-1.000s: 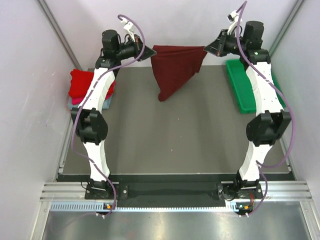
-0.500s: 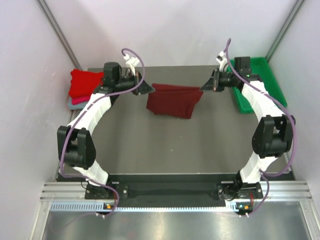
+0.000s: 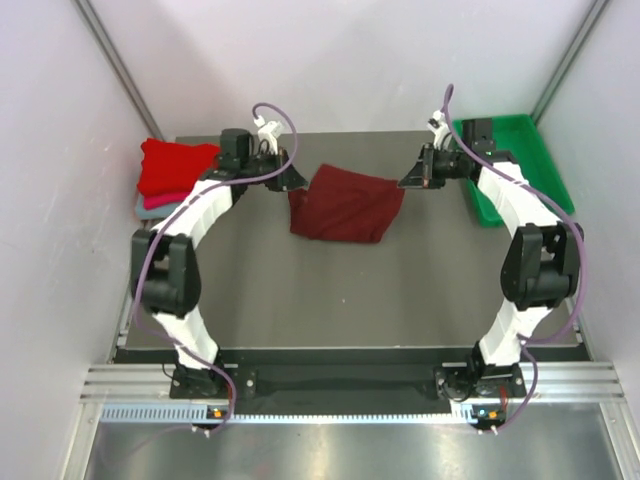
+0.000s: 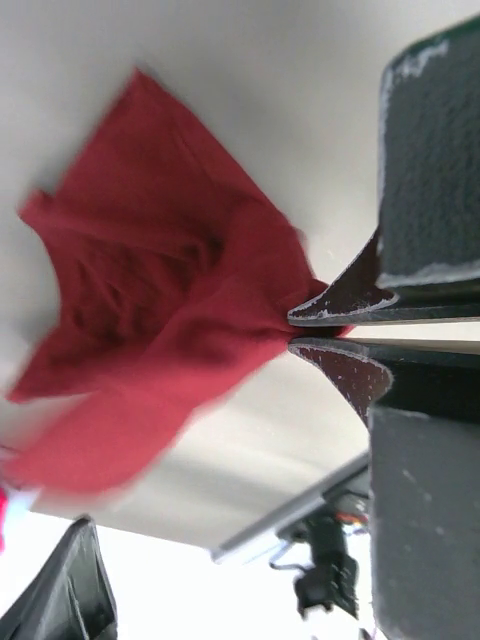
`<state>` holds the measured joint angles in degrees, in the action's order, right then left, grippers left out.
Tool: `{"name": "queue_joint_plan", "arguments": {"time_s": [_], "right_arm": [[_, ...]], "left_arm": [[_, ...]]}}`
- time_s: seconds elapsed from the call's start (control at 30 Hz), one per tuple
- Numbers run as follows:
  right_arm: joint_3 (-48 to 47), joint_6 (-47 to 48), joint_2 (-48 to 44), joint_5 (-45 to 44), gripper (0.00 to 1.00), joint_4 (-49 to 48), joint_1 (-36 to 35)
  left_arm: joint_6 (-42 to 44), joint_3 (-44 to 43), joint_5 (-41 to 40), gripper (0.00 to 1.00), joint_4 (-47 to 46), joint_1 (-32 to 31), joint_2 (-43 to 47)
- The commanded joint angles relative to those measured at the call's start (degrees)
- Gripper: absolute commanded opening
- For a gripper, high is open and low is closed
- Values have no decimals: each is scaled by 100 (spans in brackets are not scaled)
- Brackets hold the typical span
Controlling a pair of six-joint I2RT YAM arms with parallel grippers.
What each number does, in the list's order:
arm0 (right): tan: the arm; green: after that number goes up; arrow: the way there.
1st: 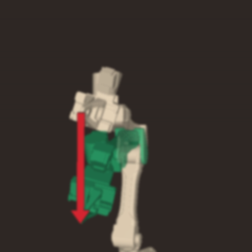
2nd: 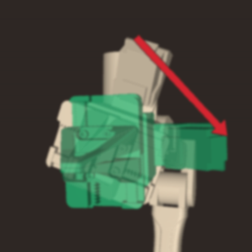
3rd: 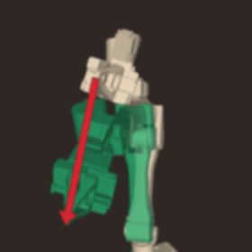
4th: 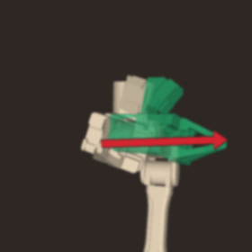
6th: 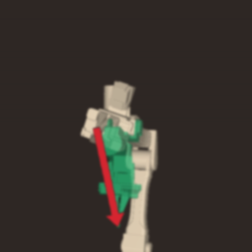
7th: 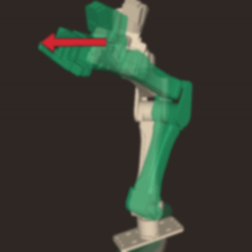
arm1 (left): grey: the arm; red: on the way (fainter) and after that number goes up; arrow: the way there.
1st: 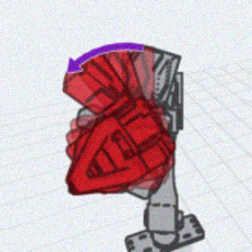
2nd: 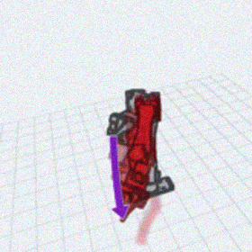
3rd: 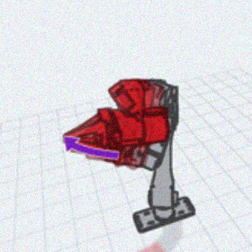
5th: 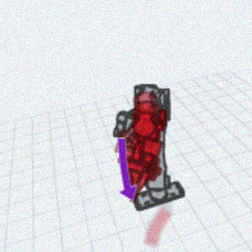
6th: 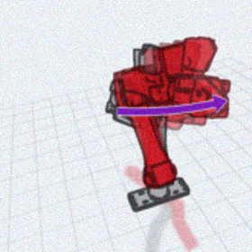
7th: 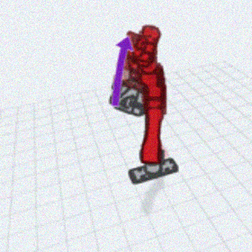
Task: Fold and stack the t-shirts
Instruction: Fold the tshirt
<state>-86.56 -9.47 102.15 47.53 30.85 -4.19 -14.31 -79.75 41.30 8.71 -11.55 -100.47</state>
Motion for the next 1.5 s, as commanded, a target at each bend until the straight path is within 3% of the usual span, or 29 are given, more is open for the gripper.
{"name": "queue_joint_plan", "arguments": {"time_s": [0.0, 0.4, 0.6, 0.7, 0.9, 1.3, 1.33, 1.43, 1.47], "right_arm": [[-545, 130, 454, -323, 0, -264, -38], [-2399, 200, 2159, -639, 0, -203, -504], [-2586, 525, 2328, -885, 0, -18, -759], [-2366, 622, 2196, -886, 0, 140, -821], [-1874, 842, 1967, -1052, 0, 237, -812], [-1583, 904, 1694, -1096, 0, 334, -812], [-1574, 904, 1686, -1105, 0, 334, -821], [-1513, 904, 1686, -1158, 0, 290, -847], [-1513, 895, 1686, -1175, 0, 281, -873]], "left_arm": [[385, -523, 1257, 0, 227, 179, -789], [-159, -2597, 1477, 0, 236, 557, -2609], [-1213, -4010, 2100, 28, -88, 584, -3566], [-2295, -4688, 2365, 33, -668, 540, -4331], [-2129, -4972, 2436, 37, -748, 136, -4991], [-2287, -5121, 2497, 36, -994, -137, -5545], [-2296, -5130, 2497, 34, -1020, -137, -5563], [-2357, -5121, 2506, 10, -1108, -146, -5572], [-2384, -5130, 2497, 7, -1169, -137, -5554]]}}
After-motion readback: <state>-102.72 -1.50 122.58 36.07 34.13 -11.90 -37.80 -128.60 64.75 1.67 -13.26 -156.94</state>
